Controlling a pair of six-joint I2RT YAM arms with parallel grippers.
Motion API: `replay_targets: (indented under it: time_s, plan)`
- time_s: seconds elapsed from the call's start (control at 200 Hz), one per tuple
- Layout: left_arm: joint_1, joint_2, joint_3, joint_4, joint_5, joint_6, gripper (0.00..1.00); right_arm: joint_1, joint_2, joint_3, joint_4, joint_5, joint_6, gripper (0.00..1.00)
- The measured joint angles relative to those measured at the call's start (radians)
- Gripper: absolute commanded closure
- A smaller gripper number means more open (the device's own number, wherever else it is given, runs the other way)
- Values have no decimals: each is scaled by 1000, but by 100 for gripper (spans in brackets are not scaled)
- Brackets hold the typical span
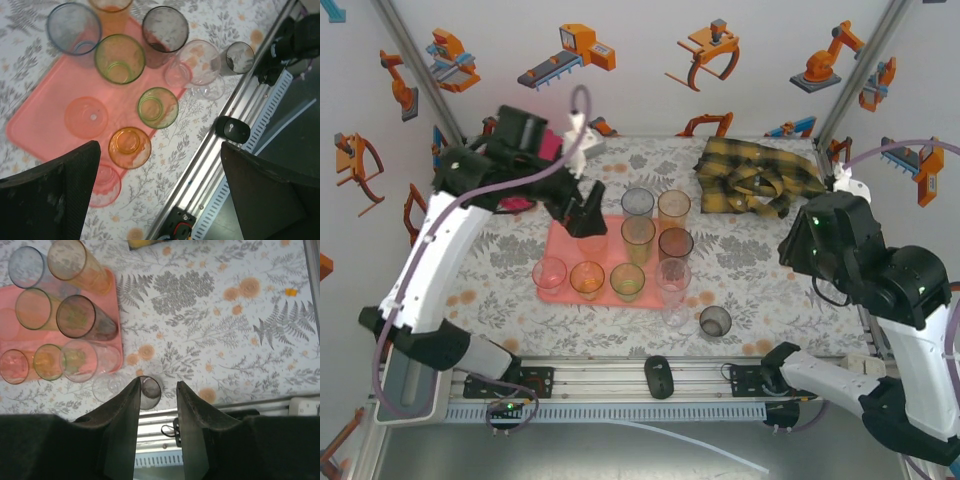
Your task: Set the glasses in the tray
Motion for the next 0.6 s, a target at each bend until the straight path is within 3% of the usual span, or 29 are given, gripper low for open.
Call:
replay_targets:
  time_s: [0.265,0.601]
  plan:
    - [-363,303,177,-1,-162,23,0,0,-72,1,-94,-7,95,70]
    - [-553,560,270,51,-253,21,2,0,-193,53,-129,0,167,69]
